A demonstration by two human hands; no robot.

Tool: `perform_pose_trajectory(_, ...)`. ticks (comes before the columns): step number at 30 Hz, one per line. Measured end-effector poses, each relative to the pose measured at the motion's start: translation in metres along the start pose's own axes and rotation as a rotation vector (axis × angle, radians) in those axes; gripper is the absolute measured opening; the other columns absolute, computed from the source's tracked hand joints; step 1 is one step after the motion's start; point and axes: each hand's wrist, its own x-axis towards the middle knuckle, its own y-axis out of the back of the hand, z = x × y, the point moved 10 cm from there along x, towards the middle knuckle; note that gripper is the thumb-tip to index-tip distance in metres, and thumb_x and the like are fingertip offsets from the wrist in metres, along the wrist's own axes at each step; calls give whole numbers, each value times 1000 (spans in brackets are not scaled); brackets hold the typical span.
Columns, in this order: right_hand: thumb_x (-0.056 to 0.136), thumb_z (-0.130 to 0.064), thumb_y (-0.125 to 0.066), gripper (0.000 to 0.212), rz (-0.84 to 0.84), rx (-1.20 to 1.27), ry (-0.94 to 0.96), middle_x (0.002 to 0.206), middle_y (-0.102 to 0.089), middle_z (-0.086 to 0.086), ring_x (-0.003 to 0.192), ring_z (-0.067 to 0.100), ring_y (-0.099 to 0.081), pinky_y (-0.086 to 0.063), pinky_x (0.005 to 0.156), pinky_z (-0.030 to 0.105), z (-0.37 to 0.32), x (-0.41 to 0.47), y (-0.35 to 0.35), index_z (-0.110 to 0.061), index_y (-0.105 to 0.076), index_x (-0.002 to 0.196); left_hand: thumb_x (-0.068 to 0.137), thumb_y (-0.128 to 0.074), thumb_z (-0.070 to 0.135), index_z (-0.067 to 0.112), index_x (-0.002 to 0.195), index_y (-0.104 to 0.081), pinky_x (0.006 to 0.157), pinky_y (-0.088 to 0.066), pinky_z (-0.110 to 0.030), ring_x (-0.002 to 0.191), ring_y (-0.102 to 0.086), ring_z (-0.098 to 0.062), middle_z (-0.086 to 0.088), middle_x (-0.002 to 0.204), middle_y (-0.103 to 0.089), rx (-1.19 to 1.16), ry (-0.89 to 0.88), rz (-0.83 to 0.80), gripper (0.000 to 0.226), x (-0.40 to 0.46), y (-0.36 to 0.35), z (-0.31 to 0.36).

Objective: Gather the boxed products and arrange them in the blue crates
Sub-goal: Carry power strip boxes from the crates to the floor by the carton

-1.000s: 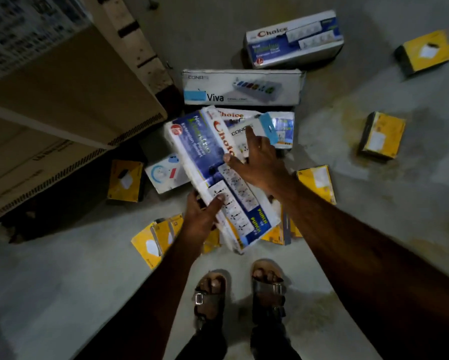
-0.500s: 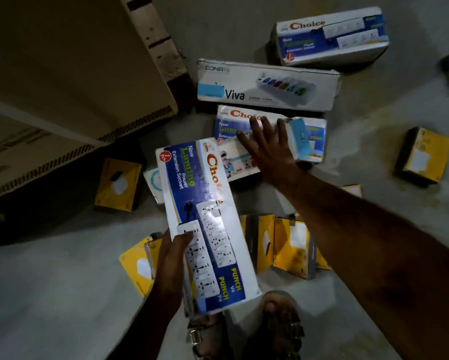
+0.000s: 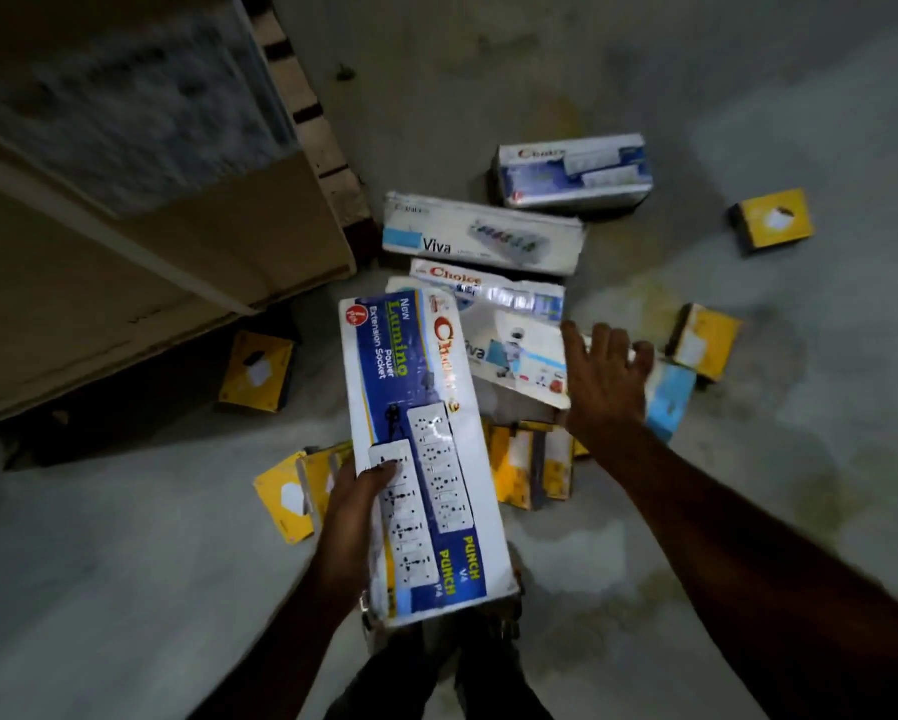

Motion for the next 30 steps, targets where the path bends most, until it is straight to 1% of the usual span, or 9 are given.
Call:
perform_pose_trajectory(2,41,-53,-83,121,0,63,-71,128,-44,15,114,32,-40,-26,96,49,34,-44,48,-14,-31,144,69,-73,28,7,127,-58,94,-49,-61,110,-62,-42,-23,123,-64,25,-7,4,64,-44,-18,31)
perform_pose_trajectory(5,42,-60,-79,121,33,173,-218,122,-45,15,107,31,-41,-33,89,48,81,-105,136,-10,-31,141,76,-64,17,6,128,-55,79,-58,-47,99,-68,-37,-21,117,-67,93,-75,-54,54,-110,-47,88)
perform_pose_trajectory(11,53,-64,-71,117,165,365,-283,125,-42,14,109,32,-42,-34,89,47,140,-205,289,-26,-18,149,83,-68,27,15,130,-56,97,-49,-55,109,-65,-35,-13,120,-68,282,-221,-160,50,-237,-93,178)
perform_pose_trajectory(14,63,-65,-66,109,242,515,-308,138,-32,15,117,35,-40,-34,94,50,158,-255,326,-33,-12,151,96,-58,21,20,123,-58,91,-55,-41,105,-68,-25,-9,119,-69,337,-331,-178,27,-292,-109,207)
perform_pose_trajectory(16,69,-66,-63,103,240,609,-330,142,-25,15,123,37,-36,-33,98,53,168,-282,335,-37,-7,151,99,-54,24,23,127,-56,85,-56,-27,104,-68,-13,-3,121,-68,422,-446,-180,28,-329,-112,224)
perform_pose_trajectory(21,74,-73,-55,93,-70,1102,-201,145,-35,11,130,32,-42,-38,107,44,161,-324,299,-38,-17,151,92,-56,45,30,139,-44,95,-53,-43,111,-65,-15,4,127,-64,547,-594,-133,51,-402,-90,220)
perform_pose_trajectory(24,82,-63,-55,64,-331,1611,-152,131,-60,5,106,21,-64,-51,89,36,139,-363,288,-32,-47,138,94,-57,40,21,137,-49,101,-47,-51,116,-63,-23,-4,129,-63,372,-568,-24,47,-423,-57,203)
perform_pose_trajectory(26,92,-54,-51,42,-526,1688,-67,114,-70,3,93,19,-68,-50,77,30,120,-391,290,-24,-62,120,100,-51,30,19,134,-51,101,-46,-56,115,-63,-30,-9,128,-64,230,-537,38,37,-431,-32,190)
perform_pose_trajectory(30,89,-50,-59,41,-717,1720,7,108,-73,11,100,27,-67,-49,90,36,79,-424,295,-16,-70,110,99,-49,34,17,136,-50,96,-46,-62,113,-63,-36,-12,126,-65,90,-506,123,40,-466,27,169)
